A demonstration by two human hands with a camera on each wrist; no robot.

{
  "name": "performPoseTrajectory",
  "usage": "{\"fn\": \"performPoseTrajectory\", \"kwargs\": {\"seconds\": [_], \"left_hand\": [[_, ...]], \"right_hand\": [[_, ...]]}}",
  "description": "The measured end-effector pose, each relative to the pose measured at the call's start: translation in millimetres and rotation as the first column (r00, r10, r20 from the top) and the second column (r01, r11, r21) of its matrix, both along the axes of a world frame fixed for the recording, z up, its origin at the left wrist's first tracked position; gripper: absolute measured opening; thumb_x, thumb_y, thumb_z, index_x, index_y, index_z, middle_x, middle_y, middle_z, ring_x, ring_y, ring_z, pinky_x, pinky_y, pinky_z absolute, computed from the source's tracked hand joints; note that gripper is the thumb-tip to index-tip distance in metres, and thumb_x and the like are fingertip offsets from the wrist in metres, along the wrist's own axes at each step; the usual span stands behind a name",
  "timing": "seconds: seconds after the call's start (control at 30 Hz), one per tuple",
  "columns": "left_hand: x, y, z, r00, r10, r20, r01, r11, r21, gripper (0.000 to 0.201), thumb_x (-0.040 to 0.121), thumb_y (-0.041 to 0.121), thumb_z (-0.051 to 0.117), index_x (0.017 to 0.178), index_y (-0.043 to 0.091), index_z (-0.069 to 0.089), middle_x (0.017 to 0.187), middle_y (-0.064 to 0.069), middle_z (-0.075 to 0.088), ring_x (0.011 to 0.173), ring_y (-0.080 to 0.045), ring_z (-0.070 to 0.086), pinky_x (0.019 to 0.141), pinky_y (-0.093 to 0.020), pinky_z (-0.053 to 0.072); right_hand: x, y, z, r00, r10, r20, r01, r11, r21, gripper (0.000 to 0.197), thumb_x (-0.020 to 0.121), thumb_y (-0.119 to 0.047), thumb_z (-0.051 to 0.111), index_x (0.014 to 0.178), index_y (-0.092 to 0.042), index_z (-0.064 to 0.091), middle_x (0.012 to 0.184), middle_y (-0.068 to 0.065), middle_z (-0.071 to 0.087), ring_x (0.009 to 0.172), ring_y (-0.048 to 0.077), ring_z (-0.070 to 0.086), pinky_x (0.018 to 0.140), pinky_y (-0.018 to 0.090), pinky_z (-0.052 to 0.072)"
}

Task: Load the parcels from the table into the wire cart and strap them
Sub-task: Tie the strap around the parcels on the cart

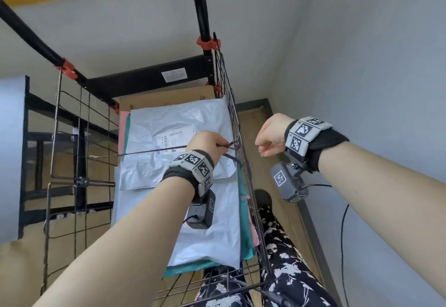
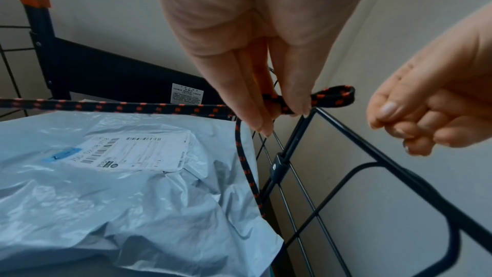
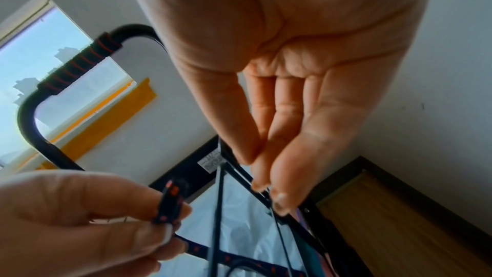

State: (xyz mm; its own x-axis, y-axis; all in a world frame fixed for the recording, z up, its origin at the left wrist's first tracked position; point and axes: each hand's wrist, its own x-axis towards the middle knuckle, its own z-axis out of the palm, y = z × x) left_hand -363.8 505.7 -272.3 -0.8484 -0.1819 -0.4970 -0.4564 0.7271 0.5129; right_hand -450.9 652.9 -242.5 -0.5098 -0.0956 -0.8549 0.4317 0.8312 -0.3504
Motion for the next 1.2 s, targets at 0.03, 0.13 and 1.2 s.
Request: {"fn": "performPoseTrajectory", "kwargs": {"seconds": [0.03, 0.13, 1.2], "left_hand": [[-0.2, 0.7, -4.2, 1.000, 0.024, 0.006, -0.024, 1.000, 0.010, 0.022, 0.091, 0.020, 0.059, 0.109, 0.017, 0.072, 0.103, -0.003, 0.070, 0.092, -0.020, 0.062, 0.074, -0.020, 0.043], [0.1, 5.4, -17.6, 0.996, 0.088, 0.029, -0.089, 0.996, 0.020, 0.020, 0.089, 0.021, 0.062, 0.107, 0.018, 0.073, 0.103, -0.002, 0.071, 0.094, -0.019, 0.062, 0.081, -0.022, 0.046], [-14.1, 35.8, -80.3, 0.696, 0.646, 0.314, -0.718, 0.631, 0.293, 0.023, 0.094, 0.013, 0.055, 0.112, -0.001, 0.062, 0.075, -0.001, 0.064, 0.066, -0.006, 0.065, 0.062, -0.015, 0.056]], "right_hand": [[-2.5, 0.9, -10.6, 1.000, 0.015, -0.009, -0.015, 1.000, 0.019, 0.022, 0.092, 0.000, 0.055, 0.111, 0.011, 0.062, 0.065, 0.015, 0.063, 0.061, 0.022, 0.062, 0.058, 0.027, 0.056], [-7.0, 0.4, -46.0, 0.991, 0.132, 0.030, -0.134, 0.988, 0.082, 0.017, 0.089, -0.003, 0.058, 0.103, 0.005, 0.065, 0.080, 0.016, 0.066, 0.077, 0.030, 0.069, 0.079, 0.039, 0.058], [-35.7, 1.7, -152.5, 0.863, 0.475, -0.173, -0.496, 0.862, -0.103, 0.016, 0.086, -0.019, 0.066, 0.096, -0.006, 0.069, 0.083, 0.003, 0.067, 0.070, 0.016, 0.062, 0.058, 0.018, 0.044]]}}
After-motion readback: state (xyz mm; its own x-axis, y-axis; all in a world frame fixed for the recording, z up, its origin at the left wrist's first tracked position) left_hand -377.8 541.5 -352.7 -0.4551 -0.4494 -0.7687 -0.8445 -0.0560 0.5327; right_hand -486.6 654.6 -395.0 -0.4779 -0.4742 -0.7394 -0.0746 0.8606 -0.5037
